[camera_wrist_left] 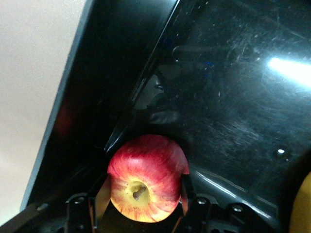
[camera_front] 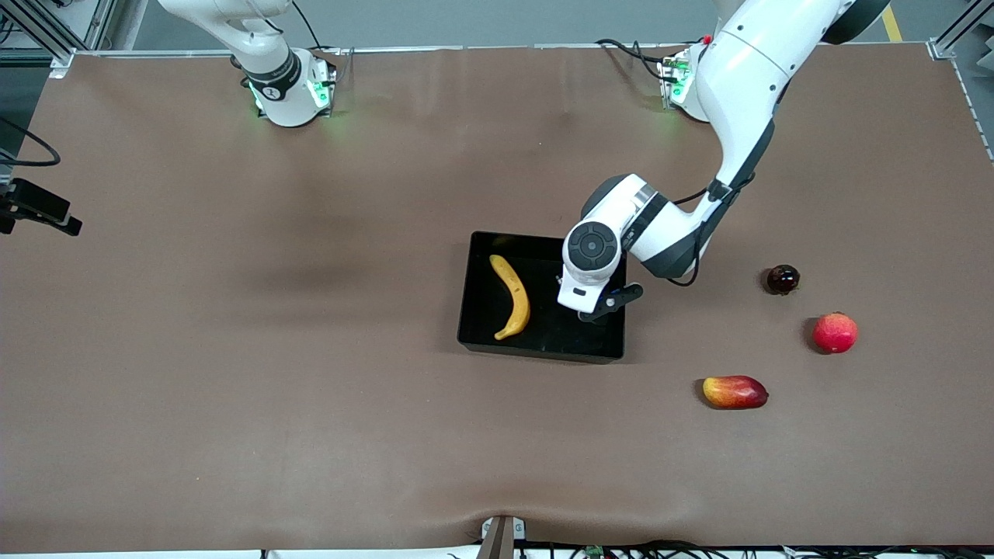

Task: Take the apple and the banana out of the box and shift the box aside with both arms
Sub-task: 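Close the left gripper around the small red apple in the tray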

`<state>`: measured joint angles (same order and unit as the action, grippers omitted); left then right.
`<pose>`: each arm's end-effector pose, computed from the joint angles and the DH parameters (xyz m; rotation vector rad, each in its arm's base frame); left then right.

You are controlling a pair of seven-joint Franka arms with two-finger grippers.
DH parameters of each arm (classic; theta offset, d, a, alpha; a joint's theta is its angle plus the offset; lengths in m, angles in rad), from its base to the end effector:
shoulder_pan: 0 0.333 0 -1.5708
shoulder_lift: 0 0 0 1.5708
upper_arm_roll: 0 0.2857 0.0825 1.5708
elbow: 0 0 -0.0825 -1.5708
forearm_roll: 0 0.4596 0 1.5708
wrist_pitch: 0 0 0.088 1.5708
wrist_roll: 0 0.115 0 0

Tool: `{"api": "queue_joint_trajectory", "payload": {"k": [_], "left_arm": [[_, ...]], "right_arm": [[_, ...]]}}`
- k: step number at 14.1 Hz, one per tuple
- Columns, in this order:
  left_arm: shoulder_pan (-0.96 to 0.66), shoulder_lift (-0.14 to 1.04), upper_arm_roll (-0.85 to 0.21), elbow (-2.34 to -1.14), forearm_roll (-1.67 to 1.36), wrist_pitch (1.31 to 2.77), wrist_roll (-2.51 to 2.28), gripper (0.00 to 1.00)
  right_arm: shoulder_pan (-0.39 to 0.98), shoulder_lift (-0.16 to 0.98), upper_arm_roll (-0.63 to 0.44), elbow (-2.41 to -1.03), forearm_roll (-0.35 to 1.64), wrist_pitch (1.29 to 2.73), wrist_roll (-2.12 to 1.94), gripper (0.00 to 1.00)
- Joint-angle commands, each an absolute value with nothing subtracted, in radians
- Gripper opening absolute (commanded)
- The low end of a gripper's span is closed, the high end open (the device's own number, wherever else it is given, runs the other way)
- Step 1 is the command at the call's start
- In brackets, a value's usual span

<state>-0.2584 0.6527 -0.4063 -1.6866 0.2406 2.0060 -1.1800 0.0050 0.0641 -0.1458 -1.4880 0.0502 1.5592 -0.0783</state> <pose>0.5507 -0.4036 0.1429 -2.8744 -0.6195 0.2997 0.6420 -0.0825 0.5901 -3.1003 0.0952 -0.0189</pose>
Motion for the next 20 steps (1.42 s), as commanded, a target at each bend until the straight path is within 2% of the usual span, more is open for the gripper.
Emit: {"api": "queue_joint_trajectory", "payload": {"k": [1, 14, 20], "left_arm": [[-0.265, 0.673, -0.403, -1.677, 0.282, 2.034, -1.207, 0.00], [-0.293, 0.655, -0.402, -1.638, 0.285, 2.008, -1.192, 0.00], [-0.293, 0.629, -0.410, -1.599, 0.285, 1.915, -1.190, 0.00]], "right_arm": [[-0.011, 0.069, -0.133, -1.473, 0.049, 1.548, -0.071, 1.00], [0.008, 0.092, -0.129, -1.471, 0.037, 1.565, -0.074, 1.00], [0.008, 0.129, -0.129, -1.473, 0.032, 1.577, -0.074, 1.00]]}}
